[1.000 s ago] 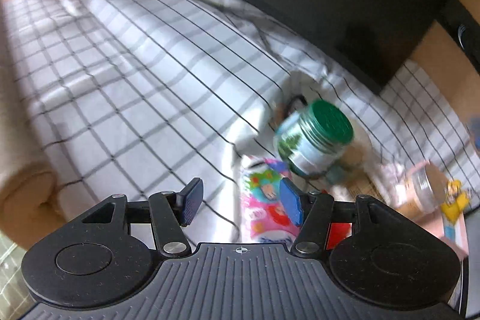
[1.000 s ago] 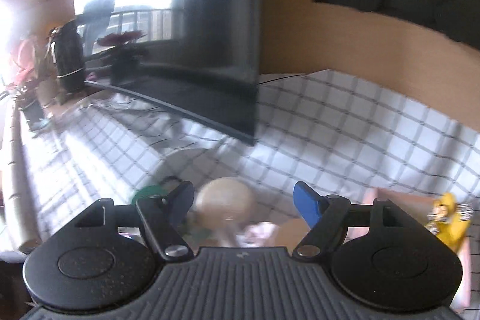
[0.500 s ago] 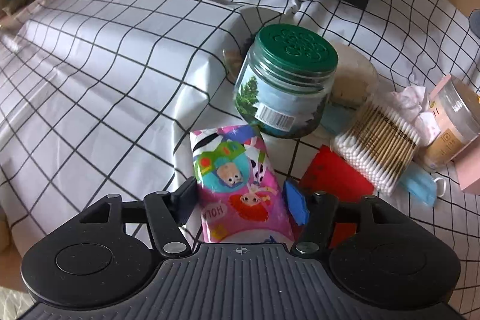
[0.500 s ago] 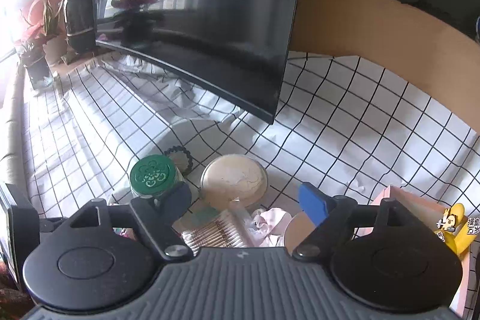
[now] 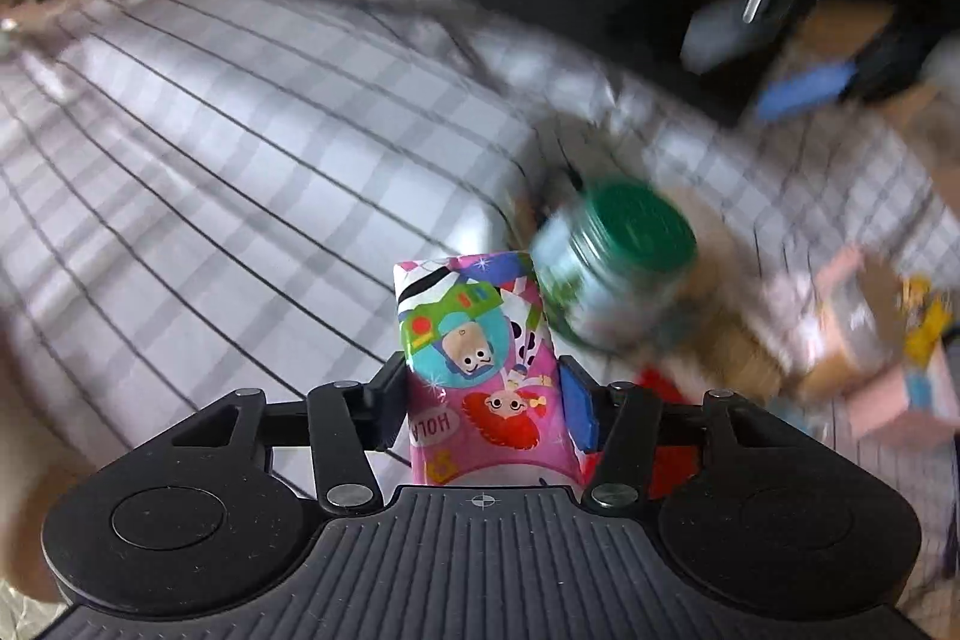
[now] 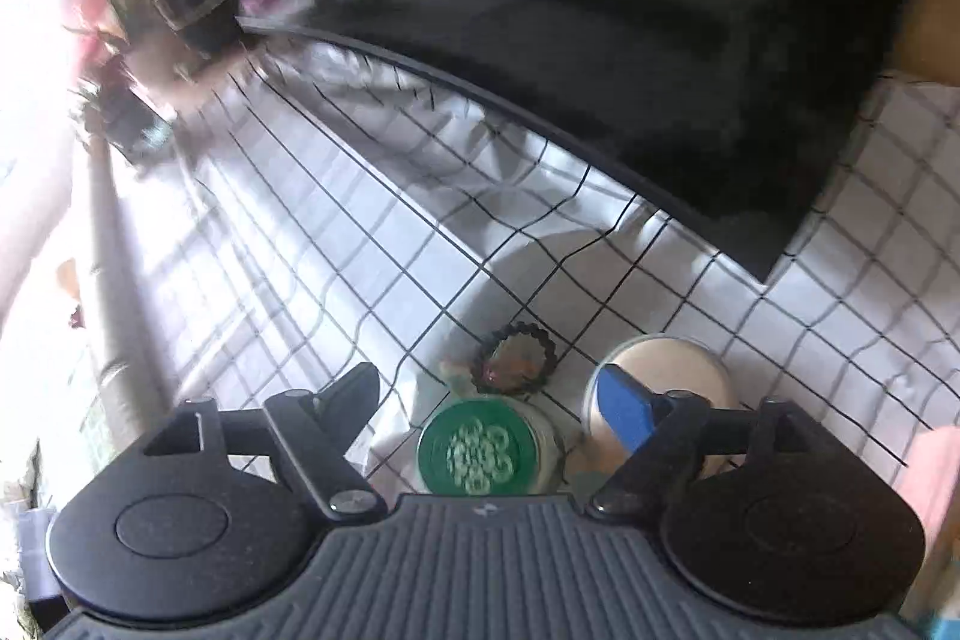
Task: Organize soft objects
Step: 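Grasp the pink cartoon packet with the left gripper, then grasp the black beaded hair tie with the right gripper, then place the pink packet in the pink box with the left gripper while the right drops the hair tie in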
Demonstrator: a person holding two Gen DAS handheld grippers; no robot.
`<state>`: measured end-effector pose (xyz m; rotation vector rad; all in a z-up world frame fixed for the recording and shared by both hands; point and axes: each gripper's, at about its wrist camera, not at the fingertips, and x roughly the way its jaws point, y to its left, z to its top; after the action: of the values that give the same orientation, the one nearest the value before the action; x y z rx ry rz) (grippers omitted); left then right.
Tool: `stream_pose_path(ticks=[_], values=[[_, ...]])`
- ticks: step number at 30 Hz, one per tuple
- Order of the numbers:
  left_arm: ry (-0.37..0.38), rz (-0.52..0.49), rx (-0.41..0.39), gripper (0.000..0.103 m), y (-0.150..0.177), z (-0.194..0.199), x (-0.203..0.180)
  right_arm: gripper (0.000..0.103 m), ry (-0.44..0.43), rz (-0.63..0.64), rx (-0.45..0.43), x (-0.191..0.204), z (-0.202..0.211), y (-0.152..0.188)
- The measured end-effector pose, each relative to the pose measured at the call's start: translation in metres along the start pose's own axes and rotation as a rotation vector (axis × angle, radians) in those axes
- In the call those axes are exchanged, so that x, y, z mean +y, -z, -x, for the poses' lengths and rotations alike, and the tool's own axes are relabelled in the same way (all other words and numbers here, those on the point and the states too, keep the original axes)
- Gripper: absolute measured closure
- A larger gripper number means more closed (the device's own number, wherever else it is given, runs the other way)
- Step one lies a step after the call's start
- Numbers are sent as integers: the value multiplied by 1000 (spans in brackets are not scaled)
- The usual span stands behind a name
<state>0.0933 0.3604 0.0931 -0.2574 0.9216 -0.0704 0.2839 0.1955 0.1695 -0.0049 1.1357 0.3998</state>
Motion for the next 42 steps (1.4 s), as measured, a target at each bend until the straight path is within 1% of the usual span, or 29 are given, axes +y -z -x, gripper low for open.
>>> stream_pose_path(ticks=[1, 2, 3, 4, 6, 8, 10, 13, 16, 17, 18, 19, 21, 23, 25, 32, 38, 42], values=[[-10, 10, -15, 47, -5, 5, 6, 47, 0, 2, 40, 2, -15, -5], [-22, 23, -32, 47, -10, 11, 13, 59, -4, 0, 84, 2, -30, -8], [-31, 37, -45, 47, -13, 14, 18, 62, -6, -17, 128, 1, -45, -11], [-37, 57, -55, 47, -15, 15, 24, 62, -2, -45, 162, -1, -60, -13], [-34, 107, -62, 47, -16, 12, 36, 65, 5, -84, 197, -8, -82, -14], [-25, 145, -52, 47, -17, 0, 47, 66, 3, -120, 208, -16, -99, -16], [-36, 164, -34, 47, -17, -11, 52, 67, -7, -148, 205, -21, -110, -20], [-30, 174, -11, 47, -15, -21, 56, 68, -4, -134, 191, -21, -123, -25], [-29, 172, 5, 47, -15, -29, 54, 76, -12, -111, 183, -20, -133, -29], [-26, 171, 11, 47, -16, -31, 53, 80, -20, -109, 185, -22, -138, -30], [-25, 171, 15, 47, -16, -32, 52, 91, -39, -106, 185, -23, -138, -31], [-23, 171, 17, 47, -16, -34, 51, 95, -56, -98, 181, -24, -135, -32], [-21, 167, 22, 47, -17, -36, 50, 97, -60, -57, 147, -20, -123, -32], [-19, 167, 20, 47, -18, -38, 50, 97, -88, -25, 105, -17, -105, -33], [-15, 171, 16, 47, -19, -38, 50, 98, -121, -10, 79, -14, -86, -32], [11, 169, -8, 47, -19, -27, 48, 98, -165, 46, 13, 4, -34, -25], [-8, 113, -27, 47, -29, -7, 37, 98, -203, 98, -100, 16, 32, -9], [-22, 44, -62, 47, -47, 13, 16, 98, -213, 107, -198, 5, 88, 9]])
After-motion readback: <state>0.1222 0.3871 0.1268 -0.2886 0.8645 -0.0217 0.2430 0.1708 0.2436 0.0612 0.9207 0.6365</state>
